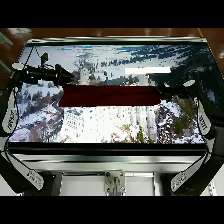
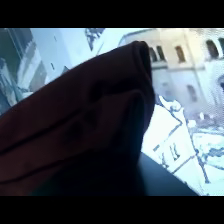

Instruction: Fold the shirts.

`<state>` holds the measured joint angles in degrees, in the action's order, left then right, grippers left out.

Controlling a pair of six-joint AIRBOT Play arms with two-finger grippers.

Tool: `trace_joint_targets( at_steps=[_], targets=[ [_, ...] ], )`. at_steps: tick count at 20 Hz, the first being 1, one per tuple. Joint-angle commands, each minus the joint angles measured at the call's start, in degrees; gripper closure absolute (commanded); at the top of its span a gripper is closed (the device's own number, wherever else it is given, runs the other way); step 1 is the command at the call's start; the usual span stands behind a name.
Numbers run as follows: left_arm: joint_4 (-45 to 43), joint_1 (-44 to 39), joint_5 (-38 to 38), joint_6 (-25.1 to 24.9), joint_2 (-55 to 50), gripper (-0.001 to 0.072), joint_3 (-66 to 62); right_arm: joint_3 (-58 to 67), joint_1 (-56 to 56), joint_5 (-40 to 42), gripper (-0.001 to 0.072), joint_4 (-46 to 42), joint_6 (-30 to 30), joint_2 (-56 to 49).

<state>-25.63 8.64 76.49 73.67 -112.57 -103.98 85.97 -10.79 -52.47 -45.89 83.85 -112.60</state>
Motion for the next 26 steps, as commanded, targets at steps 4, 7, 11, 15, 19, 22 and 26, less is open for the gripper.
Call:
trace_joint_targets(
  at_steps=[4,7,11,15,19,22,26],
  targets=[
    [1.7,-5.0,-1.2,-2.1,0.9,0.0665,0.0,0.1,0.3,-2.1,0.0648,4.6,-9.0,5.7],
    [1.6,-11.3,-1.9,-5.8,0.8,0.0665,0.0,0.1,0.3,-6.1,0.0648,4.4,-9.4,15.1],
    [0.7,-22.9,-11.4,-6.4,0.4,0.0665,0.0,0.1,0.7,-18.2,0.0648,3.1,-6.5,28.6],
    [0.8,-33.3,-19.7,-0.9,-2.8,0.0666,0.0,0.1,0.8,-24.7,0.0648,0.5,0.2,39.8],
    [4.2,-40.7,-18.6,-1.0,-4.9,0.0665,0.0,0.1,0.8,-26.8,0.0648,0.2,5.8,48.5],
    [8.2,-45.5,-20.0,-1.0,-5.8,0.0665,0.0,0.1,0.8,-28.8,0.0648,-1.3,8.3,52.0],
    [7.7,-44.8,-17.0,-4.2,-5.8,0.0667,0.0,0.1,1.2,-29.7,0.0648,-3.9,11.0,52.5]
  ],
)
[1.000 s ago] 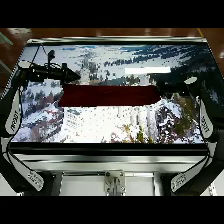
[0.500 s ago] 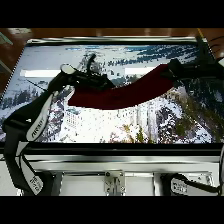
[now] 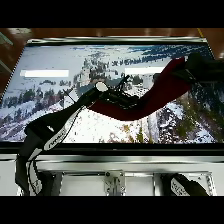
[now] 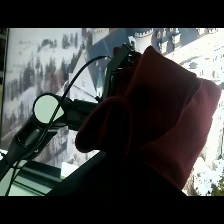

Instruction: Fold the shirts.

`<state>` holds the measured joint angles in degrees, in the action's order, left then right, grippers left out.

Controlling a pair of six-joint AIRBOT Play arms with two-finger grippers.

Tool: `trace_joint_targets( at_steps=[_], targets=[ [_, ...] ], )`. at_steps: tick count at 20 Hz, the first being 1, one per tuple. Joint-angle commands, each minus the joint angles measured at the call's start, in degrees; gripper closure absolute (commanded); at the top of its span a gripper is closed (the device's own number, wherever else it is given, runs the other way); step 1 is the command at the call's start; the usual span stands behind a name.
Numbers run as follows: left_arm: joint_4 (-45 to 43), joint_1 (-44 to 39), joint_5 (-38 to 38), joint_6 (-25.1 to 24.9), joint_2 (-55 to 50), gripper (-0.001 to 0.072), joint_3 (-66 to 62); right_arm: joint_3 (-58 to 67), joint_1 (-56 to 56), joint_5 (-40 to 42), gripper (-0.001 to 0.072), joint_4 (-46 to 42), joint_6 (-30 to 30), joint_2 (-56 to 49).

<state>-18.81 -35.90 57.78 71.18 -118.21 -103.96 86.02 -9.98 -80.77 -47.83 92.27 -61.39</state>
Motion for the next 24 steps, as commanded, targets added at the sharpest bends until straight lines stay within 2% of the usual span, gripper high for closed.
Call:
trace_joint_targets(
  at_steps=[1,4,6,9,12,16,19,20,21,22,23,24],
  targets=[
    [-0.3,2.1,3.6,-1.7,0.4,0.0667,0.0,0.0,1.3,-1.3,0.0648,-3.3,2.6,1.3],
    [-7.4,12.4,11.2,-1.6,4.7,0.0668,0.0,0.0,7.2,0.6,0.0648,-7.6,3.3,-0.6],
    [-11.8,21.3,15.5,-0.5,10.1,0.0668,0.0,0.0,12.9,4.8,0.0648,-9.0,3.2,-4.0],
    [-12.9,34.6,18.2,0.0,20.2,0.0667,0.0,0.0,20.7,13.3,0.0648,-11.2,3.5,-12.4],
    [-12.9,44.5,25.0,-1.6,29.5,0.0667,0.0,0.0,26.3,21.2,0.0648,-10.6,5.1,-23.6],
    [-13.0,52.2,30.5,-1.8,39.1,0.0667,0.0,0.0,30.6,29.9,0.0648,1.4,5.3,-36.2],
    [-13.0,53.4,32.7,-3.0,43.1,0.0666,0.0,0.0,32.7,34.8,0.0647,8.5,5.0,-41.6],
    [-12.9,53.3,33.0,-3.0,43.7,0.0666,0.0,0.0,33.2,35.8,0.0626,10.2,5.0,-42.8],
    [-13.0,53.1,33.2,-3.0,44.0,0.0666,0.0,0.0,33.5,36.7,0.0466,11.8,4.9,-43.7],
    [-12.9,52.9,33.4,-3.0,44.0,0.0666,0.0,0.0,33.7,37.4,0.0216,12.8,4.6,-44.1],
    [-13.0,52.7,33.3,-3.0,43.9,0.0666,0.2,0.0,33.6,37.9,0.0136,13.1,2.9,-43.9],
    [-12.9,52.6,33.4,-3.0,43.9,0.0666,0.5,0.0,33.1,38.0,0.0137,13.0,1.5,-43.2]
  ],
)
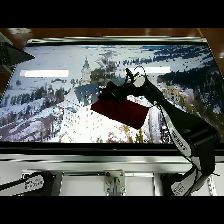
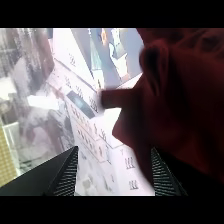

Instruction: Fold the shirts.

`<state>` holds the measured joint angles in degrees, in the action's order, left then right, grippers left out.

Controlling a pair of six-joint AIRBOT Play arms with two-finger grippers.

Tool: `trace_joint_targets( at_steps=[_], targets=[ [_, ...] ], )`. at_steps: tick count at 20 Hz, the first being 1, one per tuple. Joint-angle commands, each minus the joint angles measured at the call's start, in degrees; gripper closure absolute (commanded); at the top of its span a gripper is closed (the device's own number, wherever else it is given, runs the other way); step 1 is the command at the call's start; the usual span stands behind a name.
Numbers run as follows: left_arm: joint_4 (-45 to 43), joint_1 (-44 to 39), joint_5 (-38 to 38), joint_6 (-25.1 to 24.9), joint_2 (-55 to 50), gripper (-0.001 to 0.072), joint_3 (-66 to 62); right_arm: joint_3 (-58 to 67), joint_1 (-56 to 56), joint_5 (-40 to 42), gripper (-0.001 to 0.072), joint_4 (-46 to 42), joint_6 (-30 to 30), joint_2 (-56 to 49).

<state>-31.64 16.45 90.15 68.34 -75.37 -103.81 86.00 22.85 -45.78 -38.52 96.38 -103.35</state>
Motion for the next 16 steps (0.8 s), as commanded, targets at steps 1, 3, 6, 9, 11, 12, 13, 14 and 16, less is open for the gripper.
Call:
trace_joint_targets(
  at_steps=[1,3,6,9,11,12,13,14,16],
  targets=[
    [-0.1,0.3,1.0,-0.2,1.1,0.0666,0.8,0.1,-0.6,2.7,0.0137,3.4,-3.7,-0.2],
    [-0.1,0.3,1.5,-0.2,1.0,0.0666,1.6,0.1,-3.8,-0.7,0.0138,0.0,-4.5,2.8],
    [-0.1,0.3,1.6,-0.2,1.0,0.0666,2.1,0.1,-10.8,-17.4,0.0138,-17.0,-3.6,8.0],
    [-0.1,0.3,1.6,-0.2,1.0,0.0666,2.1,-0.6,-16.9,-41.4,0.0136,-43.0,-1.2,9.2],
    [-0.1,0.3,1.6,-0.2,1.0,0.0666,2.1,-4.5,-20.5,-44.5,0.003,-44.5,-2.4,9.2],
    [-0.1,0.3,1.7,-0.2,1.0,0.0666,2.1,-7.0,-22.1,-43.1,0.003,-40.1,-2.8,9.2],
    [-0.1,0.3,1.6,-0.2,1.0,0.0666,2.1,-9.9,-23.5,-39.7,0.003,-33.3,-3.7,9.2],
    [-0.1,0.3,1.6,-0.2,1.0,0.0666,2.1,-12.7,-24.3,-35.6,0.003,-26.7,-4.9,9.2],
    [-0.1,0.3,1.6,0.4,1.0,0.0666,2.1,-17.3,-24.1,-27.8,0.003,-18.1,-6.8,9.1]
  ],
)
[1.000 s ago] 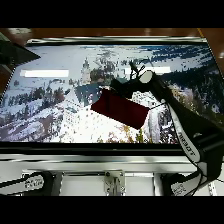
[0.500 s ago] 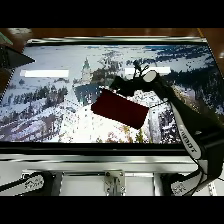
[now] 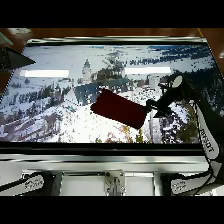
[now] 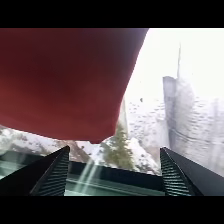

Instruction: Fold the shirts.

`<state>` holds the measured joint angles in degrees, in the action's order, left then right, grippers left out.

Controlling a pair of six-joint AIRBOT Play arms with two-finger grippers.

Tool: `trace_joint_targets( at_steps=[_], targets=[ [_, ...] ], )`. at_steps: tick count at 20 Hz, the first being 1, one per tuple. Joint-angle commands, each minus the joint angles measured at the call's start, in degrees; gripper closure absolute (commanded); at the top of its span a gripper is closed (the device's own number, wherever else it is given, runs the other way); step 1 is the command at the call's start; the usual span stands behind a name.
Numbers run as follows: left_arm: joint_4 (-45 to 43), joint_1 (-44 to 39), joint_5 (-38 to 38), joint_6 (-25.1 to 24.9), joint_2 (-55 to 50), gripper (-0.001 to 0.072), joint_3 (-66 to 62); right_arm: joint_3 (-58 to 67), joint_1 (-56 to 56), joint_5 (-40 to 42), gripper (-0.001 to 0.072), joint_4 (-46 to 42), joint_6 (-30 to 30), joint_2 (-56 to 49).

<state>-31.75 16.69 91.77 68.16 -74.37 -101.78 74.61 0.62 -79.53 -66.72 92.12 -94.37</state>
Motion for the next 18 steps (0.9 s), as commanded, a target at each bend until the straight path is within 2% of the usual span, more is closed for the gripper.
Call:
trace_joint_targets(
  at_steps=[1,4,5,7,10,14,16,18],
  targets=[
    [0.0,0.0,0.0,1.4,0.0,0.0666,0.0,-7.3,-1.1,8.2,0.003,11.9,-2.6,-0.5],
    [0.0,0.1,0.0,1.7,0.0,0.0666,0.0,-7.7,1.6,11.1,0.0031,13.0,-2.6,-3.9],
    [0.0,0.1,0.0,2.4,0.0,0.0666,0.0,-7.7,2.1,12.7,0.0075,14.4,-2.6,-4.9],
    [0.0,0.1,0.0,3.6,0.0,0.0666,0.0,-7.3,2.4,16.4,0.0631,17.0,-3.6,-5.1],
    [0.0,0.1,0.0,5.0,-0.1,0.0666,0.0,-1.8,-1.0,19.5,0.0649,16.5,-9.6,-3.9],
    [0.0,-1.0,0.0,9.7,-0.1,0.0667,0.0,6.1,-13.9,16.6,0.0649,13.8,-7.5,-1.3],
    [-0.2,-3.1,0.2,10.1,0.0,0.0666,0.0,6.4,-23.0,13.7,0.0649,13.0,-7.1,0.5],
    [-1.7,-6.4,0.2,12.2,0.0,0.0666,0.0,6.4,-32.4,9.1,0.0649,8.0,-7.1,2.3]
  ],
)
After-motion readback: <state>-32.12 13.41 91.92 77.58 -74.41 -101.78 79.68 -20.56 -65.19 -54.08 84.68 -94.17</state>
